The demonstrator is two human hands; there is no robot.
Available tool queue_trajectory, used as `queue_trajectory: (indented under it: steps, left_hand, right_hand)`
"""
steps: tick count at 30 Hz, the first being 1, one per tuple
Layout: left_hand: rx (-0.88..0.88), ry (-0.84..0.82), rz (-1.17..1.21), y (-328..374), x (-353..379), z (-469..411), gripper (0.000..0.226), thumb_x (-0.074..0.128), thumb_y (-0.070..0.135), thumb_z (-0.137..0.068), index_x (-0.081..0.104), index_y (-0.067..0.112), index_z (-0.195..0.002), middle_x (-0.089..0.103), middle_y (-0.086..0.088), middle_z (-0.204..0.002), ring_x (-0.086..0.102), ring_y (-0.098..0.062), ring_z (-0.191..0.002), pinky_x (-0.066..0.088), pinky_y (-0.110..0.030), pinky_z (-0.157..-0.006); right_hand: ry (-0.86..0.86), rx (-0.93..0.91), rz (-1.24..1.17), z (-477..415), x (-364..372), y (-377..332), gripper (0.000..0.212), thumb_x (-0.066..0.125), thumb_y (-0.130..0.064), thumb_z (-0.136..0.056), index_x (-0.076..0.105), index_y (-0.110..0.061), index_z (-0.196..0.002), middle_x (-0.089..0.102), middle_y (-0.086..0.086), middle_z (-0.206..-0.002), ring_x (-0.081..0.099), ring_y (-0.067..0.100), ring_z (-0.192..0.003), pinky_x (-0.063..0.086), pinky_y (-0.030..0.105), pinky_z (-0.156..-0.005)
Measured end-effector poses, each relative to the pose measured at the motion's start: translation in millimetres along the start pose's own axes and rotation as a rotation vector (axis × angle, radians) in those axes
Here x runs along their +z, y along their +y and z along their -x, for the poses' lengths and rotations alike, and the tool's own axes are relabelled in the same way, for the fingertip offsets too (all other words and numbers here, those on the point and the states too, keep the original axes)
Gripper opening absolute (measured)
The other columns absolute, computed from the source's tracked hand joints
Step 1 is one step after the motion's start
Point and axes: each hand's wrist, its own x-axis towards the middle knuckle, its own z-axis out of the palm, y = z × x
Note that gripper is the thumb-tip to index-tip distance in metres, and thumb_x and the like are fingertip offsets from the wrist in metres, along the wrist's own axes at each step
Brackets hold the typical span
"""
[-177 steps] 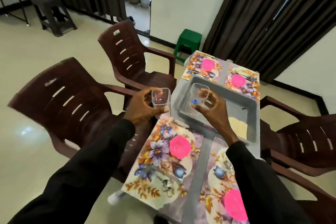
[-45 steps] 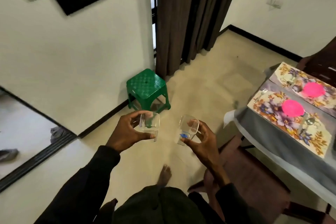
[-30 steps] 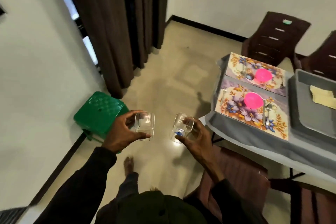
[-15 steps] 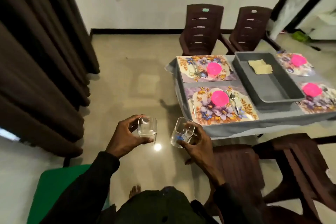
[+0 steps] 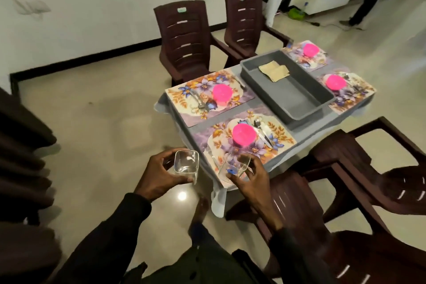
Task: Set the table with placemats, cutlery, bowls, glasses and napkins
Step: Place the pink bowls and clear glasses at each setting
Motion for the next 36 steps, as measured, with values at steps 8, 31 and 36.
queue_trajectory:
  steps: [8, 31, 36]
  left_hand:
    - [-0.007, -0.148, -0.027, 13, 14, -138, 0.063, 0.098, 0.009, -0.059, 0.073, 0.024, -0.116, 0.074, 0.012, -0.117, 0.066, -0.007, -0.115, 0.053, -0.024, -0.099]
    - [-0.046, -0.233, -0.093, 9, 23, -289, 0.066, 0.099, 0.021, -0.058, 0.073, 0.025, -0.118, 0.072, 0.010, -0.123, 0.064, -0.015, -0.120, 0.052, -0.046, -0.106]
    - [-0.063, -0.221, -0.074, 6, 18, -295, 0.066, 0.099, 0.021, -0.058, 0.072, 0.023, -0.118, 0.072, 0.009, -0.122, 0.065, -0.016, -0.119, 0.053, -0.044, -0.104]
  right_hand:
    - [0.167, 0.056, 0.008, -105, -28, 21, 0.070, 0.093, -0.051, -0.062, 0.060, -0.034, -0.121, 0.067, -0.013, -0.121, 0.064, 0.008, -0.116, 0.056, 0.031, -0.095]
    - [0.520, 0.415, 0.170, -282, -101, 134, 0.039, 0.082, -0.002, -0.080, 0.061, -0.005, -0.113, 0.067, 0.004, -0.095, 0.067, 0.006, -0.068, 0.043, 0.003, -0.054]
    - [0.537, 0.426, 0.176, -287, -94, 142, 0.048, 0.089, -0.011, -0.075, 0.063, -0.010, -0.115, 0.069, 0.001, -0.103, 0.067, 0.018, -0.095, 0.049, 0.010, -0.073]
